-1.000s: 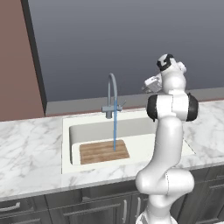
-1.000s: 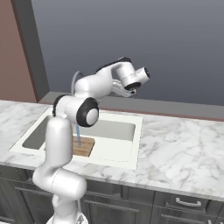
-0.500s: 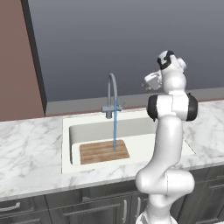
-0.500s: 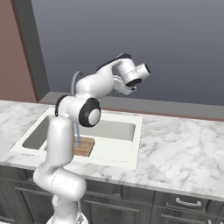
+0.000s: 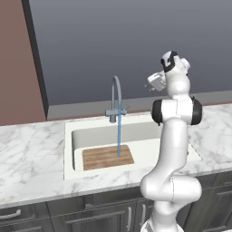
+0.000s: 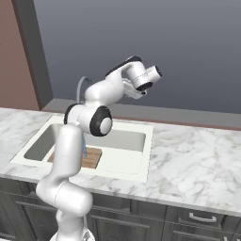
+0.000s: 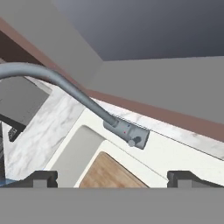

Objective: Turn on the sink faucet with hot water and rinse the cutting board for ten seconds, then turn off the faucet. Push the cutting board to reach the water if necessary.

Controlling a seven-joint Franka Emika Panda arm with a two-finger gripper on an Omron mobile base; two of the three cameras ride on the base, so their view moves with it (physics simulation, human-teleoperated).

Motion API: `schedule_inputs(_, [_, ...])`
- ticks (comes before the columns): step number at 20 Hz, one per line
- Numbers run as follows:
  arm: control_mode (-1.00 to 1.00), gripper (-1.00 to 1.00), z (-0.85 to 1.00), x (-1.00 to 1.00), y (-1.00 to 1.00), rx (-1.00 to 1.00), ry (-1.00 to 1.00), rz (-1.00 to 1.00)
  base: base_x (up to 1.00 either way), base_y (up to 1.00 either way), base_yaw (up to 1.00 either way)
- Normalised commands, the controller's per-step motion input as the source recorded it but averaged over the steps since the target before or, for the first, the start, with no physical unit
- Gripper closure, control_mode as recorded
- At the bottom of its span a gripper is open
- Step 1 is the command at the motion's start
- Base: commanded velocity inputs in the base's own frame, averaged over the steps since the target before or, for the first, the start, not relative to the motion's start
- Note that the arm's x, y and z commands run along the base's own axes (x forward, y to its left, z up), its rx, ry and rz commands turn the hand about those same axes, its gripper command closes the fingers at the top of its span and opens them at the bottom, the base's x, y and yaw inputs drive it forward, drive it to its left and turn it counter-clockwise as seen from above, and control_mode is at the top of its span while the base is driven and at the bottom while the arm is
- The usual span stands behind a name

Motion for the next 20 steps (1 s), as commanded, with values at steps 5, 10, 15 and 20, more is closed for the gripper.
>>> schedule_inputs(5, [-1.00, -1.00, 0.00, 0.19, 0.00, 0.00, 0.00, 0.00, 0.00, 0.00, 0.00])
schedule_inputs(10, [-1.00, -1.00, -0.06, 0.15, 0.00, 0.00, 0.00, 0.00, 0.00, 0.00, 0.00])
schedule_inputs(15, [-1.00, -1.00, -0.31, 0.05, 0.00, 0.00, 0.00, -0.01, 0.00, 0.00, 0.00])
schedule_inputs(20, [-1.00, -1.00, -0.21, 0.00, 0.11, 0.00, 0.00, -0.06, 0.00, 0.00, 0.00])
